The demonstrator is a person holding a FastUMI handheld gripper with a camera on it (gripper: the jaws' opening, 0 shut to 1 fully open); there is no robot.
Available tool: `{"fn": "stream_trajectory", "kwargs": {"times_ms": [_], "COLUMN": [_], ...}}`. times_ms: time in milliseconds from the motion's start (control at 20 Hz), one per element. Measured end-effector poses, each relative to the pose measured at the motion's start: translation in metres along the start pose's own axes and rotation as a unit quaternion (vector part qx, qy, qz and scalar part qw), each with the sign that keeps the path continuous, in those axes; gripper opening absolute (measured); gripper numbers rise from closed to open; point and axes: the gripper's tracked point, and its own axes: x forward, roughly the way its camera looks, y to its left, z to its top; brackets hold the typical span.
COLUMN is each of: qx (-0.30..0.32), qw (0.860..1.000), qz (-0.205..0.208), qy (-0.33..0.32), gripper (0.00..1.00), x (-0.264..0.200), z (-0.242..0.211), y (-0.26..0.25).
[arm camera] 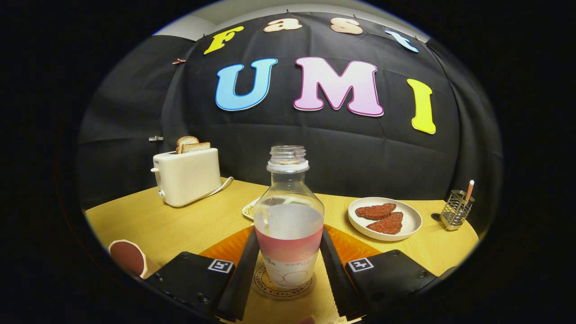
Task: Take the bottle from table, then pour the juice into the cup, finally place the bottle on the coaster
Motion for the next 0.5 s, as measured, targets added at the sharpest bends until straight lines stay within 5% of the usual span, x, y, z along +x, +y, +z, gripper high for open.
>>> {"fn": "stream_trajectory", "kwargs": {"times_ms": [200, 500], "qx": [0.004, 0.004], "qw": [1.000, 1.000], "qz": [-0.005, -0.018], "qy": [0.004, 0.003], "gripper": [0.79, 0.98], "x": [-0.0013, -0.0076], "z": [0.0000, 0.0054], "y": [-0.0015, -0.0072]}}
